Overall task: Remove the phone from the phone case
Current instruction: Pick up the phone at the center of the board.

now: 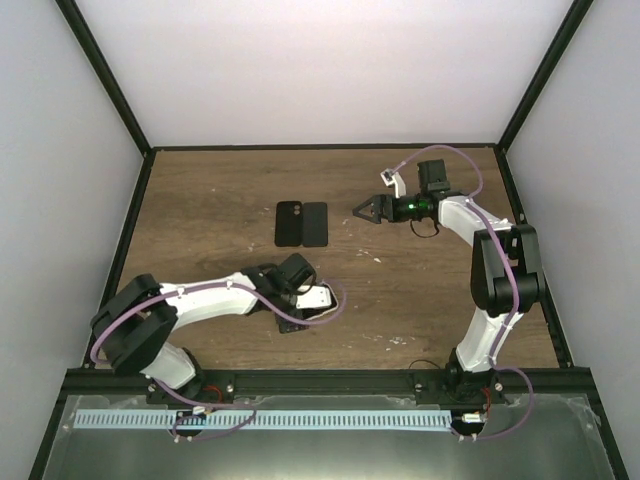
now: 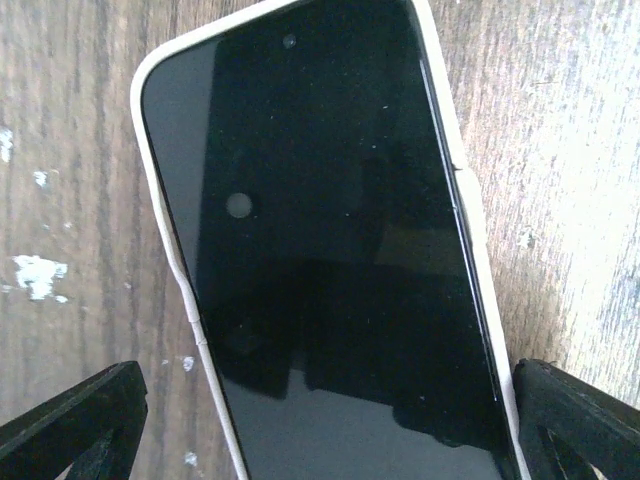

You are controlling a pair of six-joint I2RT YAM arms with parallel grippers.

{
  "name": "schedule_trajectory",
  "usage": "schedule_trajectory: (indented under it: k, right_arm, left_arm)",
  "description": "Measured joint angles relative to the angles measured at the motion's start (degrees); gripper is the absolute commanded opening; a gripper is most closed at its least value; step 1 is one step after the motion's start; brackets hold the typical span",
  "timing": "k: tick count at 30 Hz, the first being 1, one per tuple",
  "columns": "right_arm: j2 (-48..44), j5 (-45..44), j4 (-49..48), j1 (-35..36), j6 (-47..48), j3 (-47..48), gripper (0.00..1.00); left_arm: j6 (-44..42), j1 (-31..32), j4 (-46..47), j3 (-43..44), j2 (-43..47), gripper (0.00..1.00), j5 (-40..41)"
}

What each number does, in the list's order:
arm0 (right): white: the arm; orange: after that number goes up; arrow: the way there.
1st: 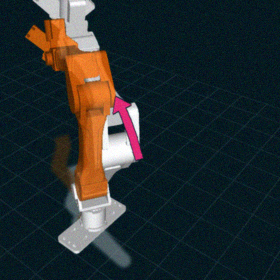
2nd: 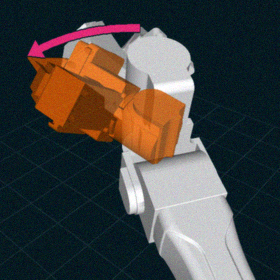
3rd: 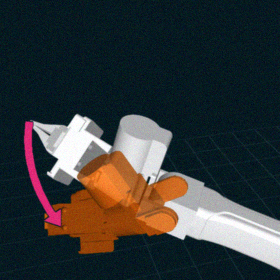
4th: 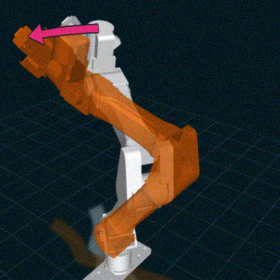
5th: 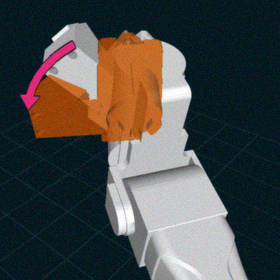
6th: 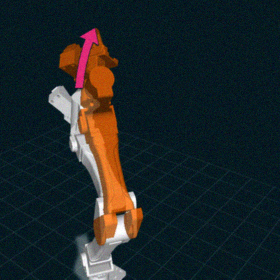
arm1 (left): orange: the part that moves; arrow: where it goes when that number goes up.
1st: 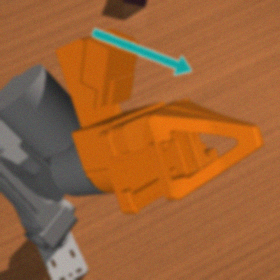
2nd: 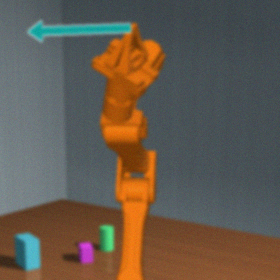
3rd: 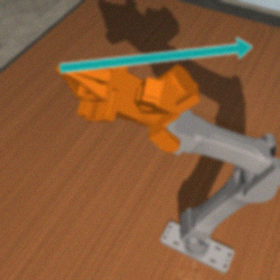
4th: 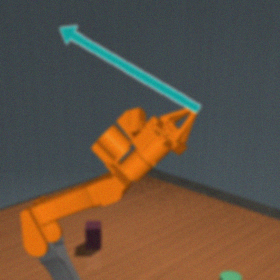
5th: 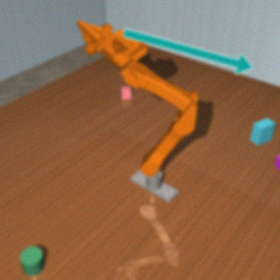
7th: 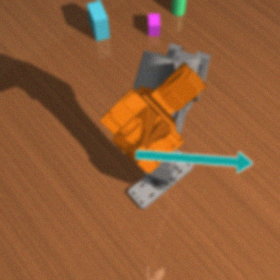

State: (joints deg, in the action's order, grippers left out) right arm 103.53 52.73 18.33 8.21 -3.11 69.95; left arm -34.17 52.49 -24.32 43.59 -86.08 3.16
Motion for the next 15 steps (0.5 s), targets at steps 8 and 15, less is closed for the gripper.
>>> schedule_trajectory:
  k: [8, 15]
  right_arm:
    - [0.00, 1.05, 0.00, 0.00, -0.70, 0.00, 1.00]
    - [-0.37, 1.27, -1.20, 0.00, -1.70, -0.81, 1.00]
  left_arm:
    - [3.48, -4.04, -4.31, 4.26, -5.46, 1.00, -6.67]
    - [5.29, -4.90, -5.90, 7.06, -8.48, 0.94, -8.48]
